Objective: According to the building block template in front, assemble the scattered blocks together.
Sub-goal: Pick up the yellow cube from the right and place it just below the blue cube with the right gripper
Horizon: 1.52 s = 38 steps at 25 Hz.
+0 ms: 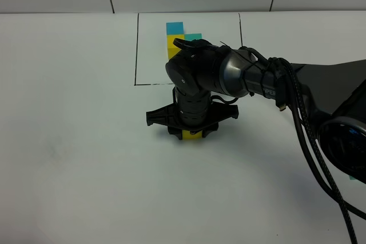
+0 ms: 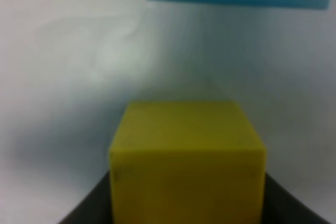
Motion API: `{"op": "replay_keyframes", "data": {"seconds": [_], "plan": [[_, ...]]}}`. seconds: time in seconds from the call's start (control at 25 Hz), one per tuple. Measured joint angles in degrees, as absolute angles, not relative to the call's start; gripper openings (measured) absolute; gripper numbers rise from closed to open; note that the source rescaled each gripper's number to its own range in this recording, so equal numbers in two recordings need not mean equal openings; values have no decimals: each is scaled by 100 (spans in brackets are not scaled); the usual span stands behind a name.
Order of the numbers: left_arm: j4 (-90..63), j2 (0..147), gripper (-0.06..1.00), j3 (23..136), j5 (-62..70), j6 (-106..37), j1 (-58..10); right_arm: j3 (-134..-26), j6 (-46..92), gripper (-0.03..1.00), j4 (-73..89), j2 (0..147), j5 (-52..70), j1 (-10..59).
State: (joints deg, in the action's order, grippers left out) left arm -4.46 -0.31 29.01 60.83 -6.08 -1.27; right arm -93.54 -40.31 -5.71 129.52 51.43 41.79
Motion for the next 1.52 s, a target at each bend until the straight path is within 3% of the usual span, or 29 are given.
{"op": "replay_keyframes", "data": {"seconds": [1.52], "plan": [[-446,-31,58,2901,6083,-608,-127,-9394,-4273,1,-829,13005,4832,4012]]}}
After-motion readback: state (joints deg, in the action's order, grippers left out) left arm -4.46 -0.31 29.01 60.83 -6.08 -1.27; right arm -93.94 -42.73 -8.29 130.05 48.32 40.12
